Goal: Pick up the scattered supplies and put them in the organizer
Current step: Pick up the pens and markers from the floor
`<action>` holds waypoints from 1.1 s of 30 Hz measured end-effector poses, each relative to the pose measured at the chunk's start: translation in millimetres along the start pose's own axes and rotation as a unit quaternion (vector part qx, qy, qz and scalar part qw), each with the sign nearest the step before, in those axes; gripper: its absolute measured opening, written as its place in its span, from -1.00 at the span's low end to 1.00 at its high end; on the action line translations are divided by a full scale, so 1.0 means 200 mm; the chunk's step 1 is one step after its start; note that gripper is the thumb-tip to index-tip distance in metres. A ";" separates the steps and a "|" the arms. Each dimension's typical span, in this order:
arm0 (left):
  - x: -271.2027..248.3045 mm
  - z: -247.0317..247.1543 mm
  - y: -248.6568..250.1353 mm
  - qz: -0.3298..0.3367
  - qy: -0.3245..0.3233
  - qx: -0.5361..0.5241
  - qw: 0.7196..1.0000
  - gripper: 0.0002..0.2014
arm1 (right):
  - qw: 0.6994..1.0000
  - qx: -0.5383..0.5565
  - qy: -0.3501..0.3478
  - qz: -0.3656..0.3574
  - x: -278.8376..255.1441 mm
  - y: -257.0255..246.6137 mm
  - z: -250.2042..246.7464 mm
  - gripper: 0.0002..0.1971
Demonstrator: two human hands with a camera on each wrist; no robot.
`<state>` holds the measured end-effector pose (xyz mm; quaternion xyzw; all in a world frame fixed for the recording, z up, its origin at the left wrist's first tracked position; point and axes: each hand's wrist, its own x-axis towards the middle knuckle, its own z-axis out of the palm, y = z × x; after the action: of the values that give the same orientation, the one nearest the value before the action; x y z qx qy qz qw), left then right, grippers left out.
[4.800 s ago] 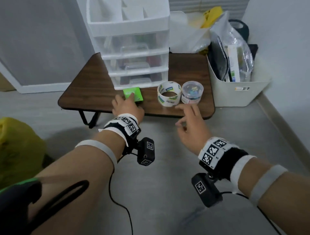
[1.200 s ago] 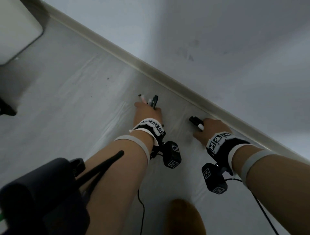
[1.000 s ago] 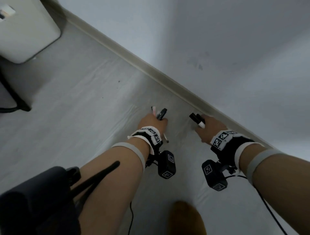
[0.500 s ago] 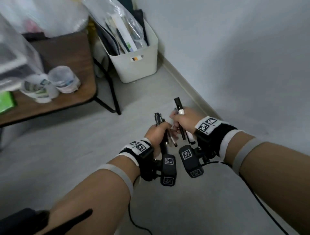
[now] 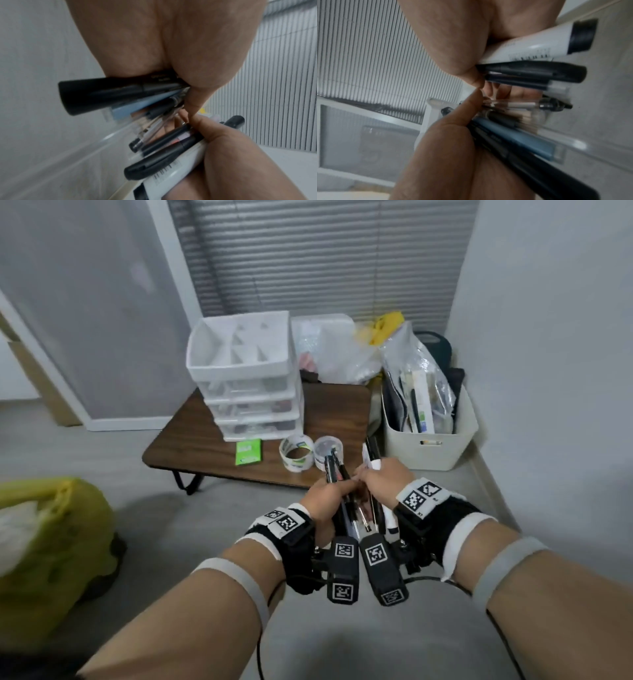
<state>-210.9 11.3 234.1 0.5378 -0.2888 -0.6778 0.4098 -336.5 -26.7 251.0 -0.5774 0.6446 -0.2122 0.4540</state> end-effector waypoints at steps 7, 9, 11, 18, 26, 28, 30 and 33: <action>-0.18 -0.19 0.31 0.001 0.016 0.013 1.000 -0.76 | 0.997 0.070 -0.001 -0.013 -0.05 -0.33 0.13 -0.76; -0.16 -0.26 0.36 0.022 0.001 0.016 1.000 -0.76 | 0.995 0.099 -0.009 -0.004 0.01 -0.40 0.18 -0.71; -0.11 -0.36 0.39 0.039 -0.003 0.012 0.999 -0.74 | 0.994 0.109 -0.023 -0.003 0.07 -0.47 0.26 -0.65; 0.09 -0.75 0.44 0.027 0.005 -0.056 0.998 -0.62 | 0.998 0.020 -0.067 -0.008 0.36 -0.64 0.55 -0.58; 0.25 -1.08 0.50 -0.024 0.009 -0.013 1.000 -0.38 | 0.979 -0.066 -0.193 -0.003 0.56 -0.88 0.78 -0.60; 0.31 -1.10 0.49 -0.029 0.007 -0.033 0.999 -0.43 | 0.975 -0.053 -0.214 0.012 0.65 -0.84 0.85 -0.41; 0.35 -1.10 0.47 -0.018 0.009 -0.065 0.998 -0.55 | 0.975 -0.024 -0.217 0.045 0.72 -0.79 0.89 -0.31; 0.42 -1.08 0.45 0.005 -0.009 -0.081 0.997 -0.65 | 0.977 0.010 -0.207 0.042 0.78 -0.73 0.87 -0.40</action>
<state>12.5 -95.9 212.1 0.4948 -0.2396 -0.7018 0.4531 -99.8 -165.6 228.2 -0.5766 0.5586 -0.0751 0.5914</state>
